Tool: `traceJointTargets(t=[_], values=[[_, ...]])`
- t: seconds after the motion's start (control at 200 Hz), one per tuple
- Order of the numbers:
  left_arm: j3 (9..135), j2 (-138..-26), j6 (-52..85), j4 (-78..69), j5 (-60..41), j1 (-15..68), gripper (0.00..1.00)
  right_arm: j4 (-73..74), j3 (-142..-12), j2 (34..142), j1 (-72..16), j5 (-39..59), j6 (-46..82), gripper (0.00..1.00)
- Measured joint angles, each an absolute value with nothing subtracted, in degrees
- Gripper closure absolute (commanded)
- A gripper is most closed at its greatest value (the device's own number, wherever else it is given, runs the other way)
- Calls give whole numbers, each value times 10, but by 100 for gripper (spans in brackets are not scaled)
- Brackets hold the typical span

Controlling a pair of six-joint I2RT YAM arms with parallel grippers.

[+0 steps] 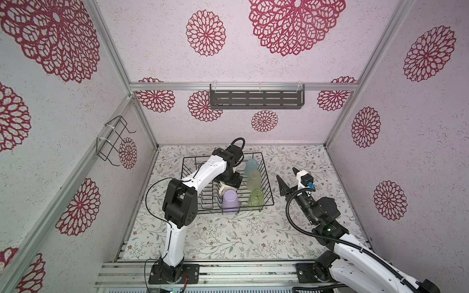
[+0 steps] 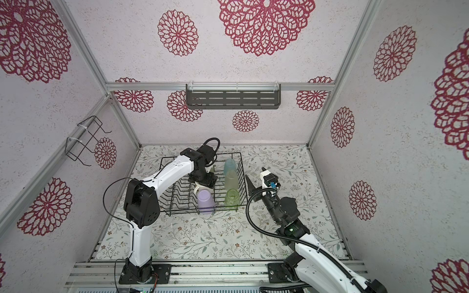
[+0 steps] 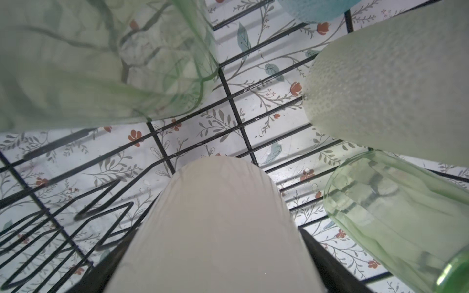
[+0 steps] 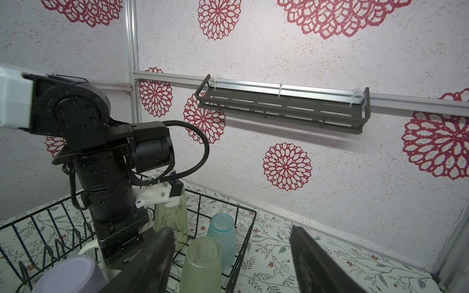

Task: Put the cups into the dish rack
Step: 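Set the mug upside down in the rack slot with the left gripper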

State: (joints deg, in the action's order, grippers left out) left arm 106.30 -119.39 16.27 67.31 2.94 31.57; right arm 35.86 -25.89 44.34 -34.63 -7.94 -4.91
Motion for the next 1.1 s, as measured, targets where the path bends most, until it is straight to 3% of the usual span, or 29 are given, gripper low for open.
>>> traceJointTargets(t=[0.555, 1.096], values=[[1027, -1202, 165, 628, 17, 316, 34, 357, -259, 437, -346, -79, -49, 25], [1026, -1211, 165, 614, 10, 316, 22, 357, -257, 433, -346, -79, -49, 25]])
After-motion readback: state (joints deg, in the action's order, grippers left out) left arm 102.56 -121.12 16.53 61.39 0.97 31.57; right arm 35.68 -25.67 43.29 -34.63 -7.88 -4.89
